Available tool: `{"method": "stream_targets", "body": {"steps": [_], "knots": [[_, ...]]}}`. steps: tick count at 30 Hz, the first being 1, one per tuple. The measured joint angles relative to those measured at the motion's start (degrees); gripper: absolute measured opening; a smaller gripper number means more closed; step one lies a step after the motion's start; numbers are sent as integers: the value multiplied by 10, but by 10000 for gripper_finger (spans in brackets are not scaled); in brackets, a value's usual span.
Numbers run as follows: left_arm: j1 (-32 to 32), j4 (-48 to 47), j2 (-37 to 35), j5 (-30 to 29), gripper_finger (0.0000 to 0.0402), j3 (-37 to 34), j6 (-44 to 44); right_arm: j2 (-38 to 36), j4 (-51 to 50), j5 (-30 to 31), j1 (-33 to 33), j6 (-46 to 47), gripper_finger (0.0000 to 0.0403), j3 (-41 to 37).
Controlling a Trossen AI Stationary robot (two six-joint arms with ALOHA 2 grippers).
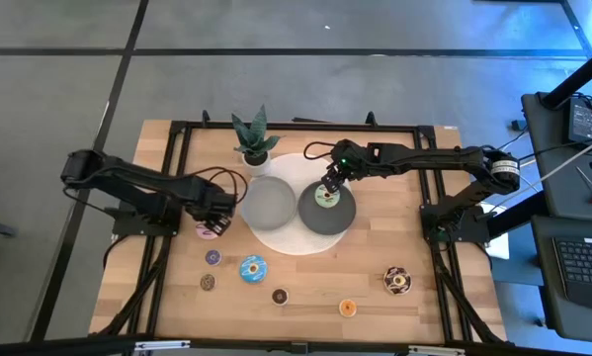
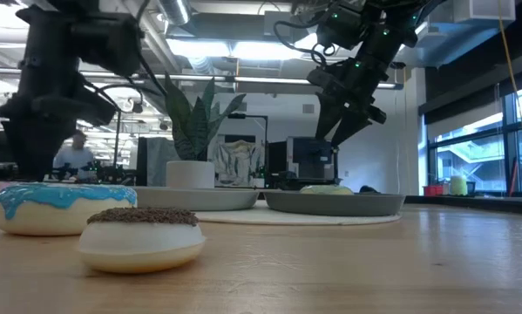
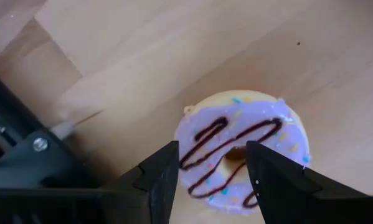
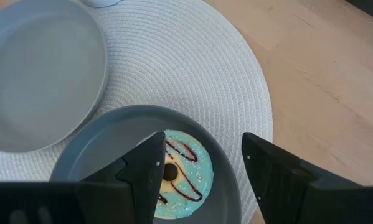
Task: Pick & Place donuts
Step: Put the large pink donut on the green plate
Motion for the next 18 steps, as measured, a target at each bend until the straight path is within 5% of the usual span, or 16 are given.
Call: {"method": "stream_targets", "body": {"steps": [18], "knots": [[1, -24, 51, 23, 180, 0, 49, 0, 0, 0, 0, 0, 213, 0]]}}
